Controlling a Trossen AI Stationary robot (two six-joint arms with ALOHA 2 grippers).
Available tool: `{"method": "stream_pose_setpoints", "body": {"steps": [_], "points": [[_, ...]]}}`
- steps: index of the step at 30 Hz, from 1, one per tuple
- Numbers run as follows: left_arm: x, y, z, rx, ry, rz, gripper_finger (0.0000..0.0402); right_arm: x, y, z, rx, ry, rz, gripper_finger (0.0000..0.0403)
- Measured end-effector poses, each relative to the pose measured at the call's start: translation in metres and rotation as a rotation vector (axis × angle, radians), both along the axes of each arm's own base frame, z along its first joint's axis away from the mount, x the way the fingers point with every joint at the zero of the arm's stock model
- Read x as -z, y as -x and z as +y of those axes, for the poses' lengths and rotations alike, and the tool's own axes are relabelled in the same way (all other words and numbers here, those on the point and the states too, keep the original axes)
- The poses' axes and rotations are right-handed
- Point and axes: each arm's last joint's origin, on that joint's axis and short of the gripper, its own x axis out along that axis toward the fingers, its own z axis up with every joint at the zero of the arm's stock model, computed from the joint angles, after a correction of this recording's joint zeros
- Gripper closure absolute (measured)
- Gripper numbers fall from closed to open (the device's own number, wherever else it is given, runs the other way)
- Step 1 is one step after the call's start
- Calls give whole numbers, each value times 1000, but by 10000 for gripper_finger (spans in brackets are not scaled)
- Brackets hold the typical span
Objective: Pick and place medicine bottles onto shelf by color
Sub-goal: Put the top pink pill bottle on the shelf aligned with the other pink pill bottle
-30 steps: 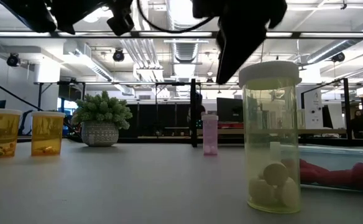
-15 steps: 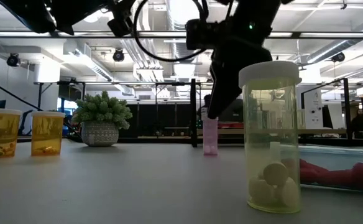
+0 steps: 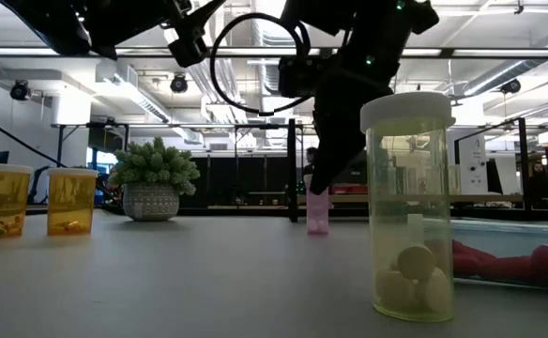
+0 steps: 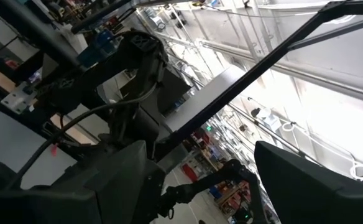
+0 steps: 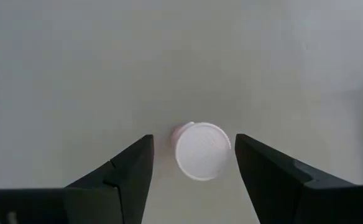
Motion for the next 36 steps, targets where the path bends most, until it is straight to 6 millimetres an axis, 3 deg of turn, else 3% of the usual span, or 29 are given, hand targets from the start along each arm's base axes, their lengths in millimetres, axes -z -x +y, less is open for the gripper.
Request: {"method": "stream_pose_setpoints", "body": {"steps": [15, 20, 25, 30, 36], "points": [[1, 0, 0, 0, 1, 4, 118, 1, -1, -9, 43, -40, 3, 302], [0, 0, 0, 0, 0, 2, 118, -4, -1, -8, 33, -61, 22, 288], [1, 0, 0, 0, 1, 3, 118, -24, 4, -15, 43, -58, 29, 276], [0, 0, 0, 0, 1, 2, 118, -45, 20, -35, 97, -46, 52, 290], [1, 0, 0, 0, 1, 4, 118, -71, 52, -66, 227, 13, 47, 285]]}}
